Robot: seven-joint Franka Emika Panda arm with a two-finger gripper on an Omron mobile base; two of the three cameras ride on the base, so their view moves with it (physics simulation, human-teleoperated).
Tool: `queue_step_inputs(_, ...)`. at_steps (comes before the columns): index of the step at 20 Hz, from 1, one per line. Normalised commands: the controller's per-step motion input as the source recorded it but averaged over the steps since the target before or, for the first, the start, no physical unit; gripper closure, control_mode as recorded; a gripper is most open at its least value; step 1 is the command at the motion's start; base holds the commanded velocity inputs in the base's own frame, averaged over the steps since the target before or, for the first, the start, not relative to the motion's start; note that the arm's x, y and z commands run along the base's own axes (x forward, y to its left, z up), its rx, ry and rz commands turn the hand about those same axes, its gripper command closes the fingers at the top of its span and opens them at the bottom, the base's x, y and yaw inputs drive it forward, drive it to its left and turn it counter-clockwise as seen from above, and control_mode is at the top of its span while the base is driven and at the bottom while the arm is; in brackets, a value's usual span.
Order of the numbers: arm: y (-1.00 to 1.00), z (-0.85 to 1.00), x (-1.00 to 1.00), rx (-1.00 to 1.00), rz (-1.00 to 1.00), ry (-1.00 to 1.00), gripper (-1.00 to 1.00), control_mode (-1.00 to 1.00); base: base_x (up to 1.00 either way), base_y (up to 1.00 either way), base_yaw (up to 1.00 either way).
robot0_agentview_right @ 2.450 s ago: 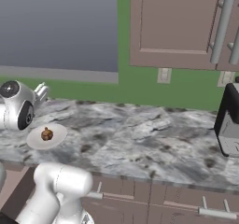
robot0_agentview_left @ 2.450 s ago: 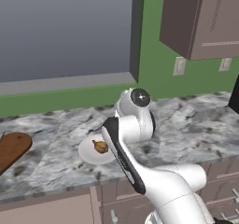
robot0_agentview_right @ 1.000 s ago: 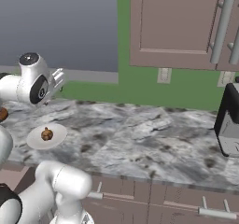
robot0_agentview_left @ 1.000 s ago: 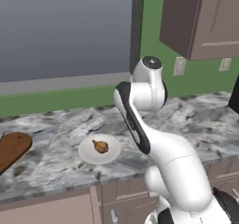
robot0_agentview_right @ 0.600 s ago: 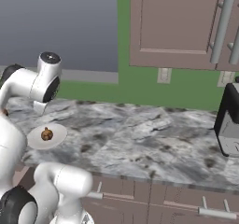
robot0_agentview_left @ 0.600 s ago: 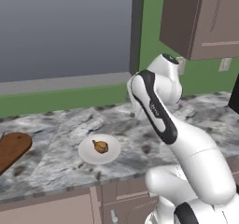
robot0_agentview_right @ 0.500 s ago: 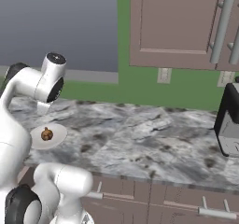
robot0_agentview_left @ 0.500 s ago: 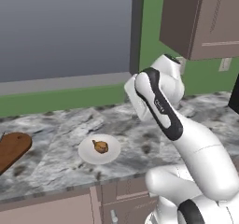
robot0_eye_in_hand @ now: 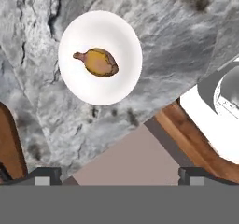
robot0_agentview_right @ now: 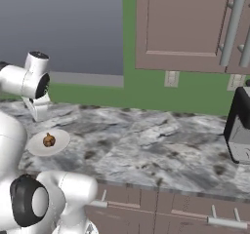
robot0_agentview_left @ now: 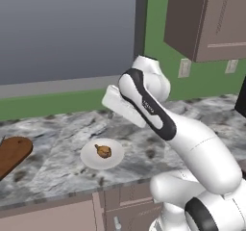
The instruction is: Pick up the knife from the drawer and place it on the cutting board. Then place the meat from the plate to the cutting board.
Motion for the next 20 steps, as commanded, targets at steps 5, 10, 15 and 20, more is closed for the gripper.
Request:
queue_step_inputs(5,0.25,0.00,-0.16,-0.10,0.25,-0.09,-1.00,-1.00,0.00,0.00,0.00)
queue_step_inputs(10,-0.11,-0.08,0.00,0.00,0.24,-0.26,-1.00,-1.00,0.00,0.00,0.00)
queue_step_inputs(15,-0.08,-0.21,0.06,0.00,0.30,-0.14,-1.00,-1.00,0.00,0.00,0.00)
queue_step_inputs(20,0.00,-0.37,0.10,0.00,0.36,-0.01,-1.00,-1.00,0.00,0.00,0.00)
